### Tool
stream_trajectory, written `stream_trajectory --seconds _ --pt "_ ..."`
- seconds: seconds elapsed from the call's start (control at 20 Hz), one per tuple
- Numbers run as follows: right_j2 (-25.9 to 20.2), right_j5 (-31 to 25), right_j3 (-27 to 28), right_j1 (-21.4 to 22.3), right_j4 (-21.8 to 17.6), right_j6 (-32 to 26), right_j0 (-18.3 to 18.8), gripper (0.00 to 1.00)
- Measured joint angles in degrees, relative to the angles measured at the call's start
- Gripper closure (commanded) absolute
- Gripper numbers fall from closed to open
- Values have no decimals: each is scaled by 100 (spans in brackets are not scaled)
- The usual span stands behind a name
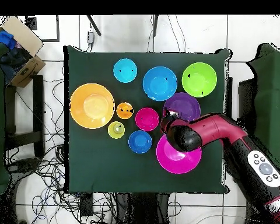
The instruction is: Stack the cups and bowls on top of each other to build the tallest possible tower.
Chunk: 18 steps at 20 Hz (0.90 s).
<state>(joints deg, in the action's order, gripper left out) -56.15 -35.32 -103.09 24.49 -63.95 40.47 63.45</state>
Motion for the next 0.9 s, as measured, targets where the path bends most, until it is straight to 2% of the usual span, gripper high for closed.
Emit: stream_trajectory --seconds 0.5,0.9 --pt "102 206 -2 112 -288 0 -265 0" --pt "396 863 -2 464 -655 0 -517 0"
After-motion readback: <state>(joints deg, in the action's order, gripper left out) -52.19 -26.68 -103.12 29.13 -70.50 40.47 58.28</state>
